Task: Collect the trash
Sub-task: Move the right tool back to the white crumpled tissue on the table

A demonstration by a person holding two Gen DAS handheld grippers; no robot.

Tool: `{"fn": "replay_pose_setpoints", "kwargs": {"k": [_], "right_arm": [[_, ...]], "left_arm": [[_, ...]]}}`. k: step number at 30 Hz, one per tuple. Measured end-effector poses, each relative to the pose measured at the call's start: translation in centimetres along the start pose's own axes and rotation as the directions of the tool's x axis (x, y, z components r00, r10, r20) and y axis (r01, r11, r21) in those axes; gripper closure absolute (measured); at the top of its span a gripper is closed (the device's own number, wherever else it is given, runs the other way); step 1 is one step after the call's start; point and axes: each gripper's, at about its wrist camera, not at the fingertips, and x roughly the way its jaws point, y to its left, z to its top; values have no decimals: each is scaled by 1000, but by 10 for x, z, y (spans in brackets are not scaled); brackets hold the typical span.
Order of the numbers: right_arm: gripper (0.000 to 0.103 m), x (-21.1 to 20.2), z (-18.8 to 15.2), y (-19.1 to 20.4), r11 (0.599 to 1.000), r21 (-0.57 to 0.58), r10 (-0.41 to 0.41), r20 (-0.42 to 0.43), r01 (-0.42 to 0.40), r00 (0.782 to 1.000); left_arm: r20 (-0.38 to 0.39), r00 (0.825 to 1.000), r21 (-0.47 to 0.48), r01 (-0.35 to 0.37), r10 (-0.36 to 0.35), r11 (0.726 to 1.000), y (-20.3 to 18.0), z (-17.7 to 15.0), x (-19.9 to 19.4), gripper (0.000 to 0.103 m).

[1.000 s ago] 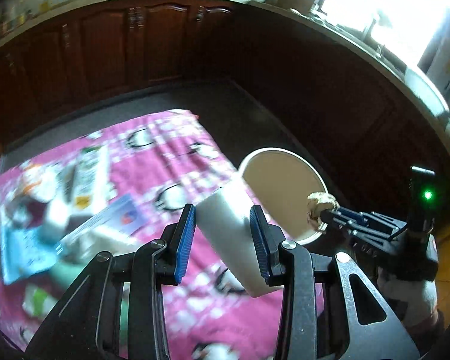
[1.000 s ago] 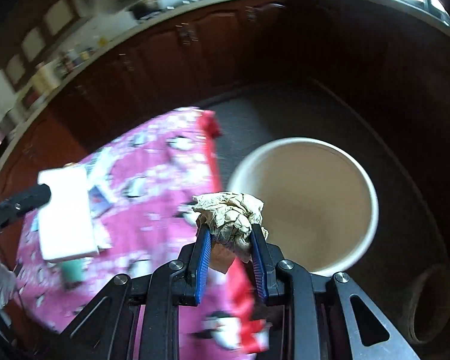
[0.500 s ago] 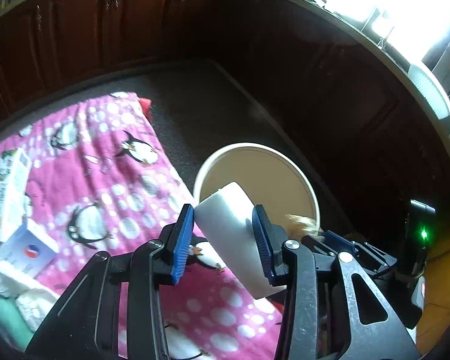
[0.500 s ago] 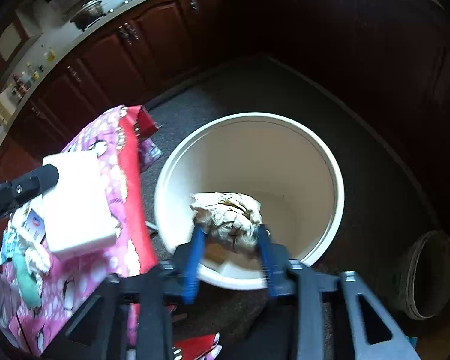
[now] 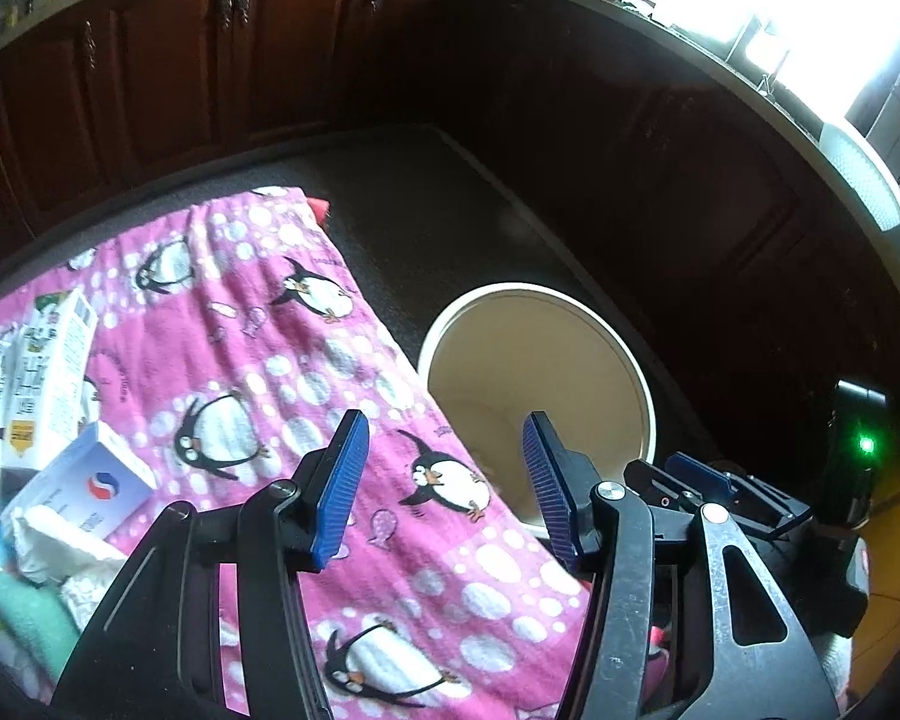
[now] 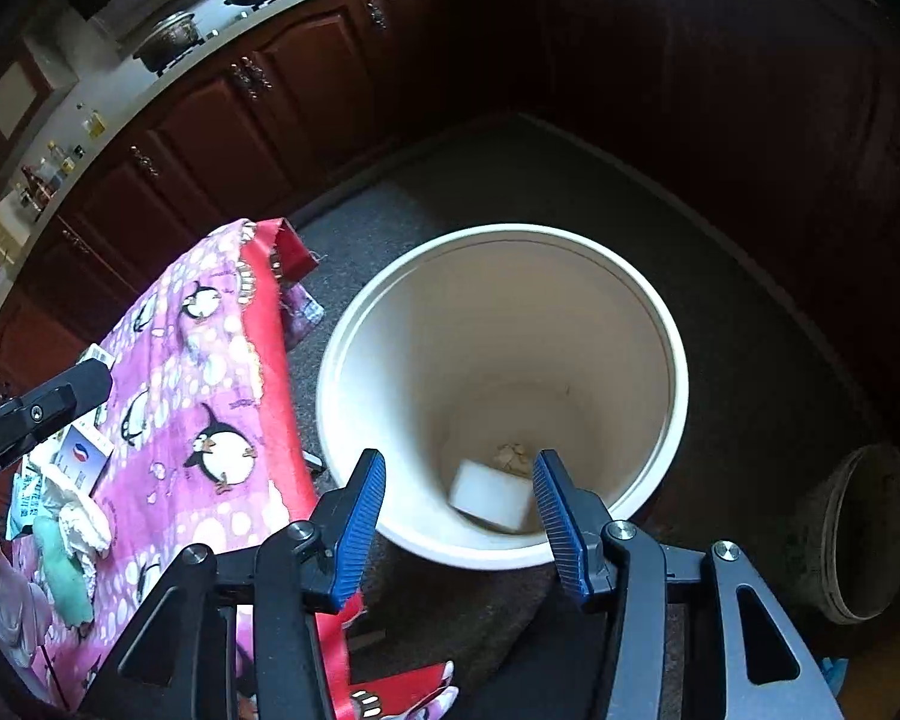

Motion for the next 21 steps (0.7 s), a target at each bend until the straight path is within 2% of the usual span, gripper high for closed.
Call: {"fn": "replay_pose_setpoints", "kwargs": {"k": [11,21], "right_arm": [[48,-21,0,33,998,-50,47,34,-45,998],[46,-35,-17,89,979,-148,145,16,-141,989]], "left_arm": [[51,996,31,-70,68,997,5,-15,-37,51],[54,992,-12,-115,115,993,45,-48,-77,51]]}}
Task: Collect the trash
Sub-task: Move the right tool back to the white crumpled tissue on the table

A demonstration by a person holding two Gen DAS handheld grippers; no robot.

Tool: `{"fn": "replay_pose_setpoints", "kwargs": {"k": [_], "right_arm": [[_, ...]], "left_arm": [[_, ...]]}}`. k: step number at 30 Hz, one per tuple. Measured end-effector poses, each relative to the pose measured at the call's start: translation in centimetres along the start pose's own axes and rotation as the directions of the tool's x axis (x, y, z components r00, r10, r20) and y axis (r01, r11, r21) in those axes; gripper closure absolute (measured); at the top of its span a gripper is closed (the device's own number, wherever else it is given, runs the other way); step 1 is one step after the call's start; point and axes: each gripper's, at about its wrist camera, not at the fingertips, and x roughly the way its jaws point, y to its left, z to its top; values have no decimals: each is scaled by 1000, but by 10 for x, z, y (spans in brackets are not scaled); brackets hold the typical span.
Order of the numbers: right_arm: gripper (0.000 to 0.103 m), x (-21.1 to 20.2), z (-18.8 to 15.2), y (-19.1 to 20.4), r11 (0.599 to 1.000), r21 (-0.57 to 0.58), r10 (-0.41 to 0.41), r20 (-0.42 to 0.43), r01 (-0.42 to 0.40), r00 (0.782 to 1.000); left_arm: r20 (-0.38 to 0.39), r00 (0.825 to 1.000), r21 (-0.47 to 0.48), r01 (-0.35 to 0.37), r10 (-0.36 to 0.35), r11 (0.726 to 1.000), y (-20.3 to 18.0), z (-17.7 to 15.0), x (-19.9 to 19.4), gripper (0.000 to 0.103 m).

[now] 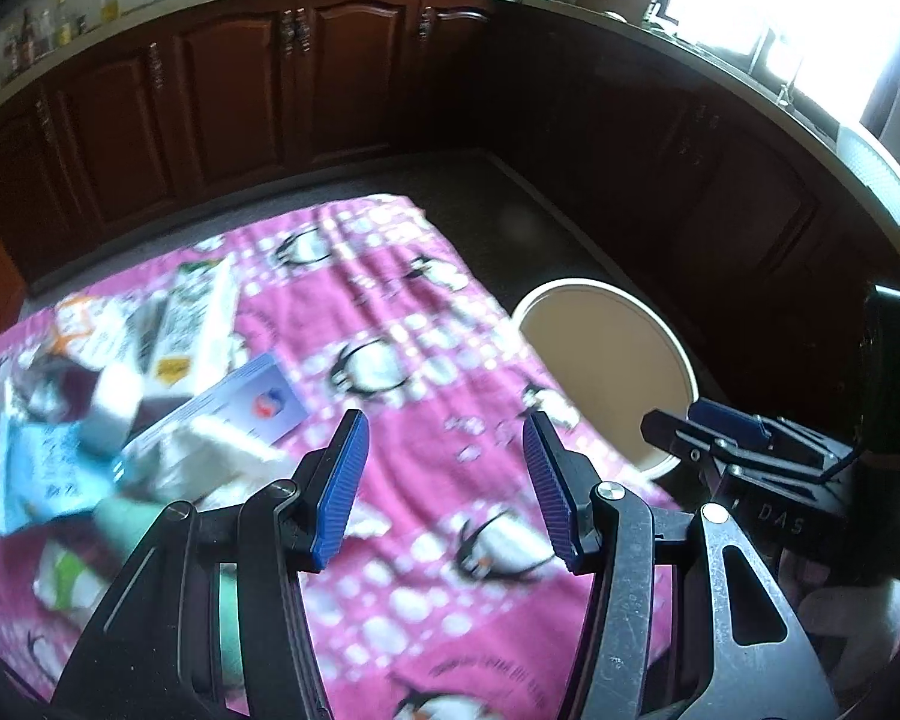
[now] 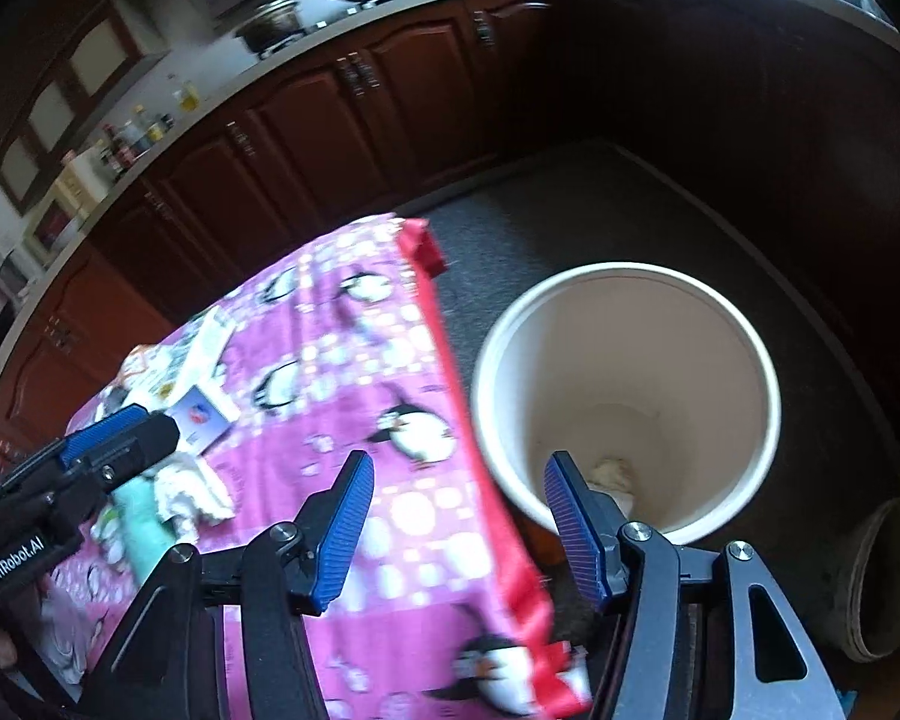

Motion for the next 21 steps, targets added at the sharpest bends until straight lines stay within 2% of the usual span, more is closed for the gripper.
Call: {"fn": "replay_pose_setpoints", "kwargs": {"k": [5,11,18,21], "right_arm": [[45,4,-5,32,997,-47,58,-22,-59,998],[45,14,-15,71,987,-110,113,-60,-119,992],[45,27,-27,117,963,-197,163,-111,-183,980],[45,36,-30,139,943,-236,203,-152,-235,967]], "left_arm": [[-4,999,-44,-37,37,998,38,-18,-24,51],[-14,996,-151,-89,87,985,102,-49,-52,51],[-50,986,-301,-169,162,938,175,-87,-74,51],[-71,981,-364,-192,178,912,201,-102,-76,50]]}}
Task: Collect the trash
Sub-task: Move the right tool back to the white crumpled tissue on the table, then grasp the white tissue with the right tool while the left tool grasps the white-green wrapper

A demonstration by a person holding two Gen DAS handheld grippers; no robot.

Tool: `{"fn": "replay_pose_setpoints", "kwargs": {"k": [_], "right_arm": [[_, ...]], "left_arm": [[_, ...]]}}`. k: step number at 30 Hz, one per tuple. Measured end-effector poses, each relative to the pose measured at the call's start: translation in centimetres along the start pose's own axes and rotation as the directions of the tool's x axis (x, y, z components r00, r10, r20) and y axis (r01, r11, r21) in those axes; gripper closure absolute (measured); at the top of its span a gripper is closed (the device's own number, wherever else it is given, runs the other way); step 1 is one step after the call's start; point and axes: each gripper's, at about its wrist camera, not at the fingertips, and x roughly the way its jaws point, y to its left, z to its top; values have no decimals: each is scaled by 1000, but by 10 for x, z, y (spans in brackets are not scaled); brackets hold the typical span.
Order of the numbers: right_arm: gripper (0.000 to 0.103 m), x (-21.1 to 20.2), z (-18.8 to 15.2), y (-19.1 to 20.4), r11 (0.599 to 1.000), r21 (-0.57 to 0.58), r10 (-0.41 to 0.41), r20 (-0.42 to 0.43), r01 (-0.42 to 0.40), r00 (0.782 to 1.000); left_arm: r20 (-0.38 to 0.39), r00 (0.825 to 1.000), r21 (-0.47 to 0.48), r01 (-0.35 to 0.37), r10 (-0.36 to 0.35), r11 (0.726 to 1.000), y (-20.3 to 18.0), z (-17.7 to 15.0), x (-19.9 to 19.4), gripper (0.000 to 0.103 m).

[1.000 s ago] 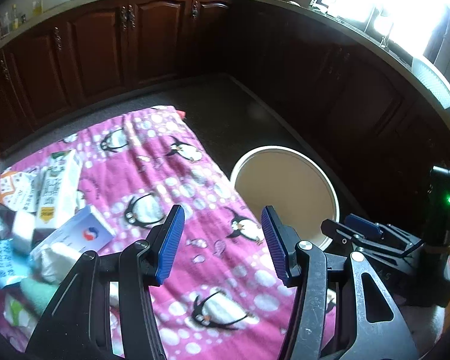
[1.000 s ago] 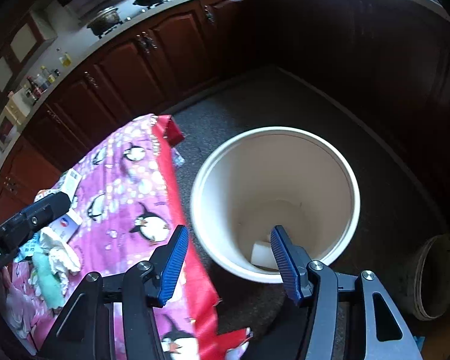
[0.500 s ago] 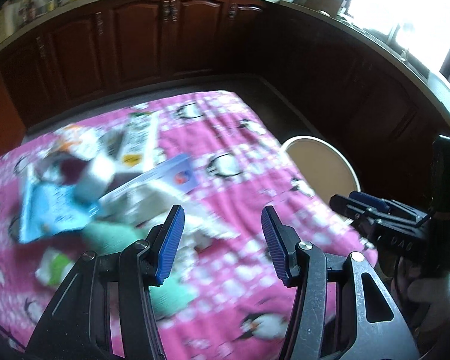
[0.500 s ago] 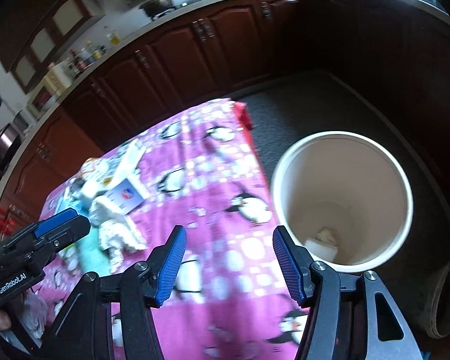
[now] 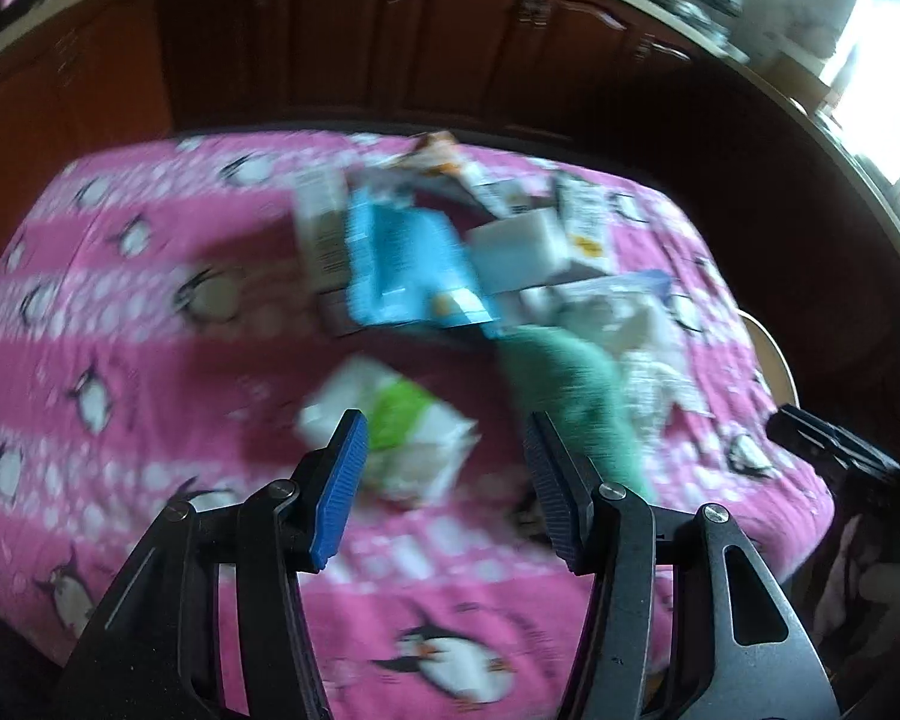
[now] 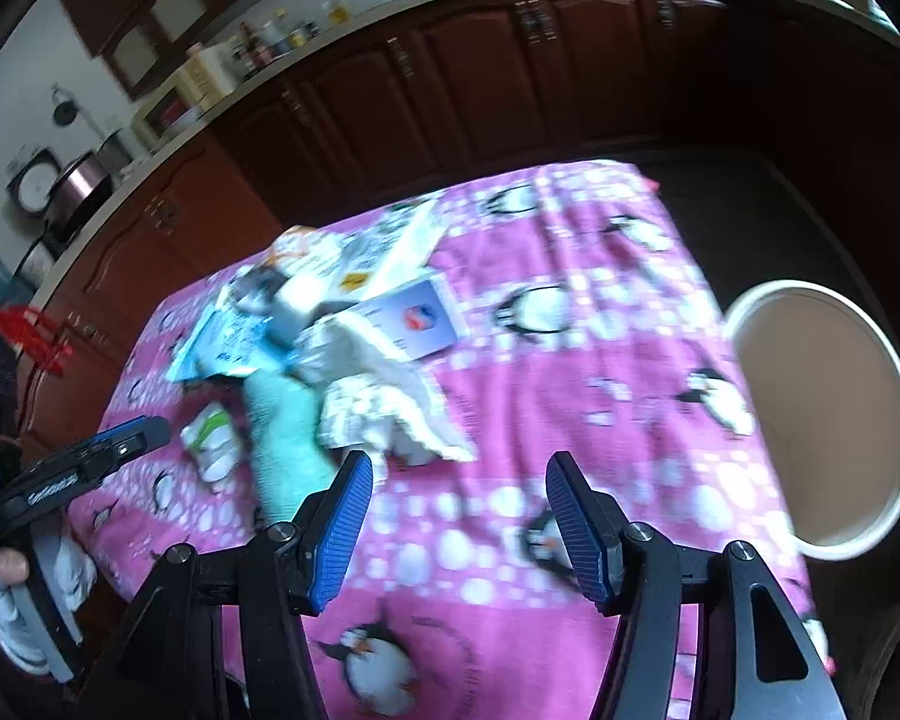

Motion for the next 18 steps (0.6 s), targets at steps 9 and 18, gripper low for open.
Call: {"fn": "replay_pose_setpoints", "kwargs": {"k": [9,18], "right_arm": [[45,45,19,33,996,-86,1,-42,-5,999],[35,84,37,31,992,-121,-49,-110,36,993]], "left_arm": [[-61,997,-112,34,-41,993,40,-4,27,49],[-110,993,-126,35,-49,991,44,12,55,47]]}}
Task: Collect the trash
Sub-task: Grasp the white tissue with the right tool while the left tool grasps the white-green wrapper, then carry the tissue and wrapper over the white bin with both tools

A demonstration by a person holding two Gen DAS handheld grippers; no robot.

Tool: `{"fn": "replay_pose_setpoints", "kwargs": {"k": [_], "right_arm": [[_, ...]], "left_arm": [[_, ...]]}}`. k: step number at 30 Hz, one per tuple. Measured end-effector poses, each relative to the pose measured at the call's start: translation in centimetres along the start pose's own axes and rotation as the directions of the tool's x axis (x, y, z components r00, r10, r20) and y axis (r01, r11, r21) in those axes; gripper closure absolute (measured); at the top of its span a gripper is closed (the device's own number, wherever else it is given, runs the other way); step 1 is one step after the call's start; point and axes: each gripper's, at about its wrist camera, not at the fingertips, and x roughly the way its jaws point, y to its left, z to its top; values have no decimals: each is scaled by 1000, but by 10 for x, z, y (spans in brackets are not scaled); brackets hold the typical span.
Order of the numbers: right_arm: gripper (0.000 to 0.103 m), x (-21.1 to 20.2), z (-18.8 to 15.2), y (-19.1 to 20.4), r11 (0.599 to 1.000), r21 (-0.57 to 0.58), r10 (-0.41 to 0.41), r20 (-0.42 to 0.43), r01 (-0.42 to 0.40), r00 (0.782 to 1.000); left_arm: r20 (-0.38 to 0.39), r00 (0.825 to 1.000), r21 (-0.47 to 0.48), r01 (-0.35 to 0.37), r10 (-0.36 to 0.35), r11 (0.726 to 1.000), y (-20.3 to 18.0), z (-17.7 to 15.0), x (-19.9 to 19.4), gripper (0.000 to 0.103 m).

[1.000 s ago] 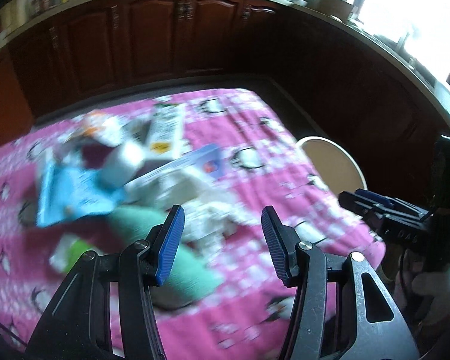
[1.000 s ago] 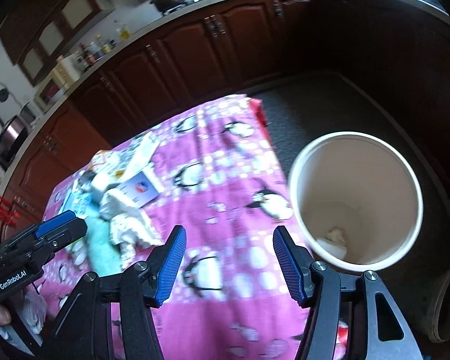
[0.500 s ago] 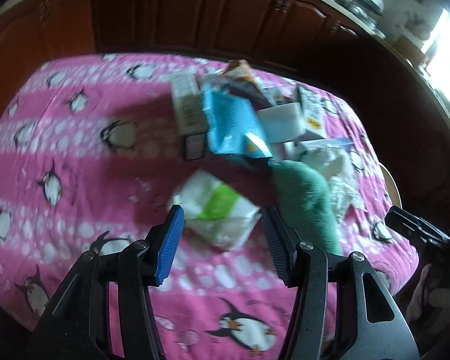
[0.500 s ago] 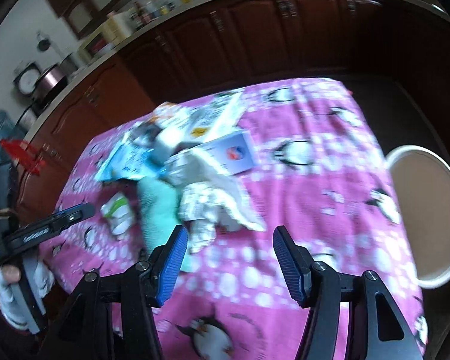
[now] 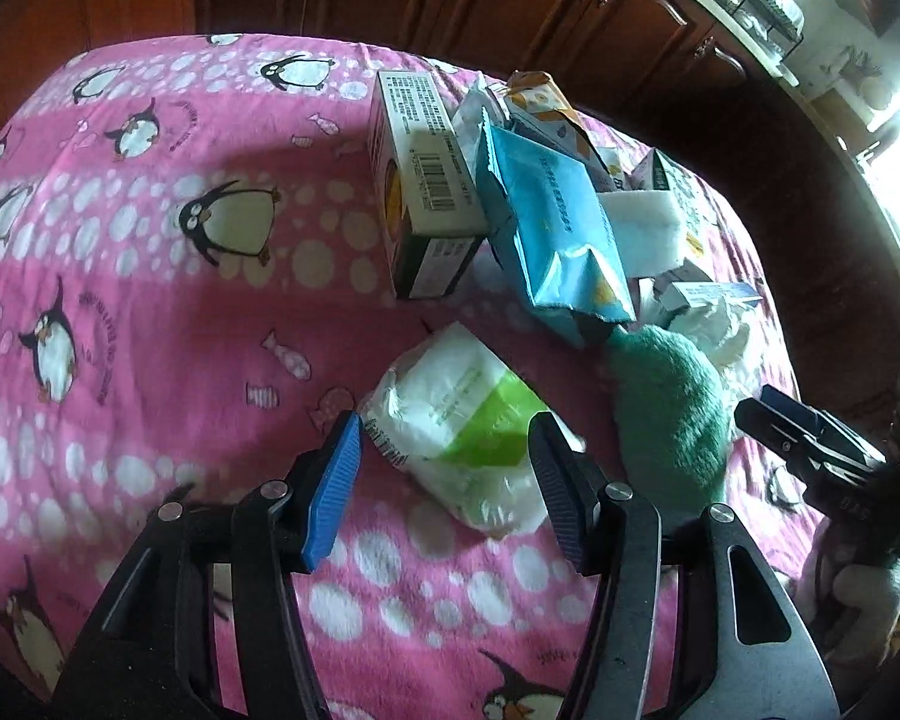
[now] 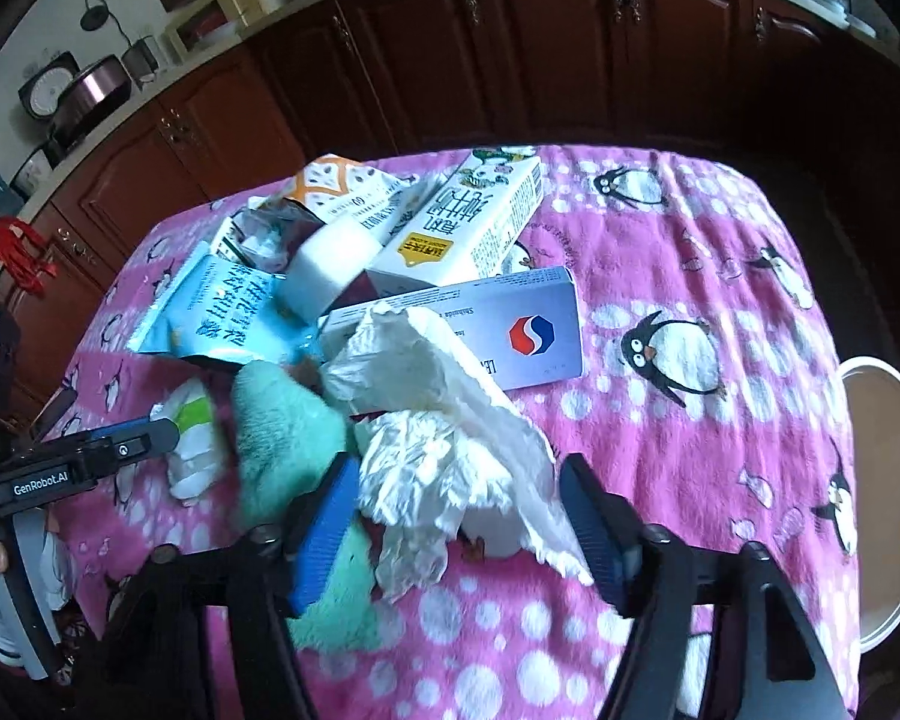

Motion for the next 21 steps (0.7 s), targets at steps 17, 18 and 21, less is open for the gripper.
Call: {"fn": "replay_pose_setpoints", "kwargs": {"k": [17,18,21], "right_arm": [[85,-19,-8,-5,996,42,75,42,-77,996],[85,-26,-9,-6,995,49,84,57,-87,995],[85,-48,-14,-12,992,67,102,101,-109,990]], "left_arm": [[5,1000,68,-7,7,998,-18,10,7,87],[14,1000,78,-2,1,997,-18,9,1,88],[29,999,96,12,-14,995,-21,6,-11,90]]}}
